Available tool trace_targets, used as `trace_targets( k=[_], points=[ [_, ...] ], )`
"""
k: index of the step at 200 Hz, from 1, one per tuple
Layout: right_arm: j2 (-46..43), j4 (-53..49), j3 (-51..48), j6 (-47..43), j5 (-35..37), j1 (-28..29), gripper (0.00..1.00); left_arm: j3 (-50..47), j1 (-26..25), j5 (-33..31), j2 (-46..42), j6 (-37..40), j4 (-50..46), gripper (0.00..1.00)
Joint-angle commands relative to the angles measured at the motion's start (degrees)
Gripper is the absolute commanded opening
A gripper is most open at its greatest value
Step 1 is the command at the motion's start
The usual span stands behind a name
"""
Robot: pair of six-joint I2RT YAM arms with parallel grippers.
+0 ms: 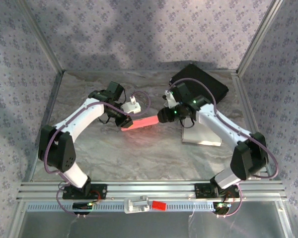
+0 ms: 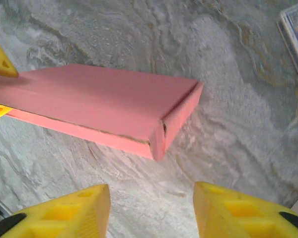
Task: Fold the paper box
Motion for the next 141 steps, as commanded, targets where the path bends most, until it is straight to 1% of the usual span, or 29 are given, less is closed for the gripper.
trace_targets(
  k=[1,20,36,52,65,71,75,80,92,105,117,130,141],
  points=[
    [-3.3,8.05,-5.45,7.11,0.8,0.64,0.54,1.0,-0.17,1.09,0.95,0.03,-1.04,0.35],
    [-3.88,8.67,-6.93,10.36,-0.44,0.47,0.54,1.11,-0.19,0.94,1.16,-0.06,-1.0,0.34],
    [-4.83,8.76,-7.39,17.75,0.88,0.02,0.6,1.47,-0.2,0.96,1.42,-0.15,-1.16,0.34],
    [-5.89,7.87,-7.26,31.91,4.41,-0.55,0.74,1.64,-0.11,0.82,1.55,-0.25,-1.27,0.34],
    [-5.89,5.95,-6.39,45.95,7.35,-0.32,0.85,1.62,-0.11,0.87,1.62,-0.24,-1.26,0.34],
    [-5.7,6.13,-6.1,50.49,7.65,0.09,0.87,1.56,-0.11,0.84,1.61,-0.24,-1.28,0.34],
    [-5.54,6.61,-6.03,53.62,7.85,0.39,0.94,1.56,-0.1,0.84,1.6,-0.28,-1.27,0.34],
    [-5.34,7.02,-5.78,57.2,8.64,1.04,0.98,1.47,-0.06,0.84,1.61,-0.24,-1.26,0.34],
    [-4.23,7.48,-5.25,64.44,10.68,2.58,0.99,1.47,-0.11,0.85,1.64,-0.25,-1.27,0.34],
    [-1.28,6.68,-4.89,71.0,8.4,2.99,0.99,1.47,-0.1,0.88,1.69,-0.24,-1.28,0.34],
    [0.95,10.67,-6.54,74.97,7.39,3.53,0.99,1.47,-0.11,0.84,1.76,-0.24,-1.16,0.34],
    [3.79,18.91,-8.79,78.4,6.57,3.61,0.97,1.62,-0.1,0.83,1.87,-0.26,-1.26,0.34],
    [7.12,22.47,-7.65,80.02,5.03,3.22,0.94,1.66,-0.08,0.84,1.81,-0.24,-1.41,0.34]
  ],
)
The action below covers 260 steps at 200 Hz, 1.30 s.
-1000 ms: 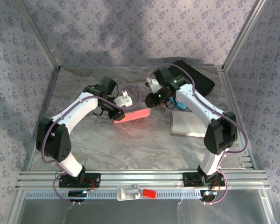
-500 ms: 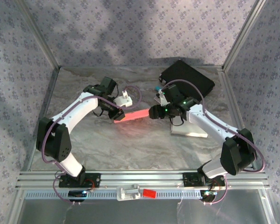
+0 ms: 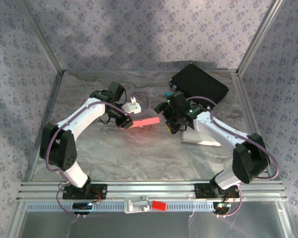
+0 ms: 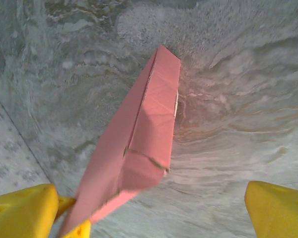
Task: Fold the paper box
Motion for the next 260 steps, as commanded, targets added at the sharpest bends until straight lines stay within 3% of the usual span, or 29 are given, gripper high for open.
trace_targets(
  k=[1,38,69,109,148,168,177,189,204,221,241,260],
  points=[
    [6.1,9.86,-0.31,13.04,-1.6,-0.32,0.94,1.65,-0.05,1.02,0.52,-0.21,-1.38,0.34],
    [11.64,8.96,7.56,14.33,-4.27,-0.31,0.85,1.21,-0.02,0.84,0.05,-0.21,-1.14,0.34],
    [12.49,10.55,5.45,18.89,-6.03,0.17,0.56,1.5,-0.02,0.93,0.06,-0.46,-1.0,0.37],
    [11.7,5.98,7.19,21.28,-5.27,-0.3,0.34,-0.38,-0.75,0.09,-2.35,0.02,0.35,0.54],
    [14.21,1.6,11.24,18.58,-6.19,-0.95,0.3,-3.81,-3.19,-3.27,-4.88,-1.53,3.77,0.59],
    [13.74,-1.11,11.12,14.82,-8.38,-1.65,0.36,-4.44,-4.21,-7.5,-5.95,-5.48,4.74,0.61],
    [12.08,-2.6,10.04,11.59,-7.2,-2.49,0.4,-5.33,-3.66,-8.57,-6.86,-10.39,7.31,0.64],
    [10.42,0.02,8.69,3.91,-6.18,-4.76,0.45,-6.0,-1.7,-10.86,-7.24,-23.91,12.03,0.68],
    [13.12,1.58,13.58,-14.25,-7.72,-7.72,0.55,-3.8,1.55,-11.78,-4.82,-42.04,11.09,0.6],
    [21.1,-12.62,27.64,-33.11,-10.04,-9.34,0.54,-6.33,2.95,-13.65,-4.91,-57.78,12.56,0.58],
    [28.58,-21.8,37.85,-45.88,-11.7,-9.41,0.55,-15.71,4.17,-11.82,-8.46,-73.4,21.52,0.56],
    [33.15,-21.86,40.69,-52.9,-15.95,-10.27,0.56,-19.78,4.43,-10.68,-8.56,-80.25,23.52,0.59]
  ],
)
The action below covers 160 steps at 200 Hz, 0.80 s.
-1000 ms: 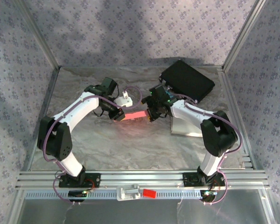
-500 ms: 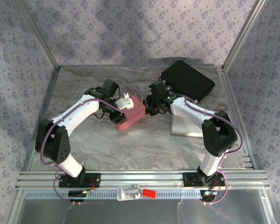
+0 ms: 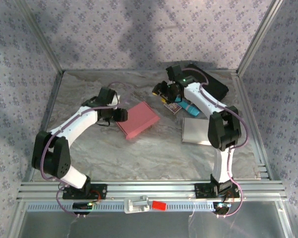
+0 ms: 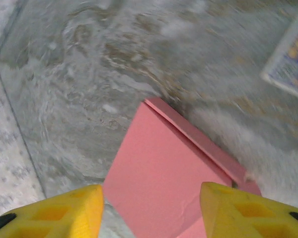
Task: Fold the paper box
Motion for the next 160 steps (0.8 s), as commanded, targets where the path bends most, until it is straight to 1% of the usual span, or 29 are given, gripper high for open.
trace_targets(
  k=[1,14,32,66,85,106,117,142,160],
  points=[
    [5.73,-10.0,3.82,-20.38,-5.88,0.04,0.56,-5.06,0.03,0.91,-1.25,-21.39,5.01,0.59],
    [8.83,-11.33,6.22,-22.3,-7.05,-0.14,0.58,-7.93,1.13,1.77,-1.05,-26.02,8.0,0.61],
    [12.42,-12.14,9.01,-23.43,-9.14,-0.24,0.6,-11.68,3.04,4.18,-0.37,-32.55,14.0,0.56],
    [16.41,-11.44,10.41,-24.35,-12.54,0.19,0.61,-14.96,3.73,4.58,1.08,-36.56,20.78,0.52],
    [18.23,-12.15,11.07,-25.09,-13.68,0.51,0.61,-17.97,3.83,6.01,2.51,-38.61,26.0,0.47],
    [18.73,-11.44,9.67,-25.74,-14.88,0.52,0.62,-21.34,4.24,6.87,3.54,-40.75,32.16,0.41],
    [18.76,-10.5,8.33,-25.66,-16.44,0.17,0.62,-22.81,4.59,7.19,3.69,-41.49,34.92,0.33],
    [18.27,-8.59,5.62,-26.59,-19.22,-0.43,0.63,-25.02,5.79,8.17,3.27,-41.28,37.65,0.15],
    [17.12,-7.78,3.86,-28.07,-21.09,-0.54,0.64,-26.19,7.08,10.1,2.78,-41.32,39.25,0.05]
  ],
)
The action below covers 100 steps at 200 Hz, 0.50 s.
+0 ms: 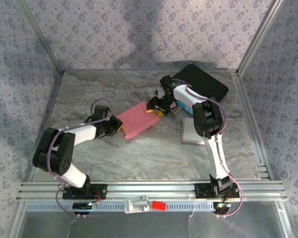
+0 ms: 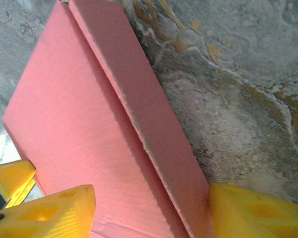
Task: Fold the paper box
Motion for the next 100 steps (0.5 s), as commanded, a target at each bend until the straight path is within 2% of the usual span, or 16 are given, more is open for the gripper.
trace_targets(
  k=[1,8,21,47,63,82,100],
  points=[
    [-1.26,0.5,-2.52,-3.09,-5.19,-0.08,0.64,-2.68,1.62,1.45,0.3,-1.01,2.24,0.04],
    [-2.0,1.23,-3.66,-3.66,-5.94,-0.23,0.64,-3.19,2.31,3.1,0.07,-0.52,3.57,0.0],
    [-4.02,2.13,-5.94,-5.34,-6.3,-0.43,0.66,-4.34,4.16,7.33,0.06,-0.94,7.48,0.0],
    [-8.43,3.97,-11.12,-7.38,-6.74,-1.61,0.72,-2.39,10.01,22.19,3.68,-0.91,8.88,0.0],
    [-10.38,5.63,-14.09,-7.42,-8.62,-2.35,0.76,0.82,12.61,29.07,5.32,1.84,2.98,0.0],
    [-11.47,6.0,-15.49,-7.53,-9.83,-2.34,0.78,4.87,14.94,32.57,5.59,7.6,-7.39,0.0],
    [-11.7,8.65,-16.57,-5.65,-12.77,-2.56,0.79,7.14,16.73,36.33,6.3,9.3,-12.57,0.0]
  ],
)
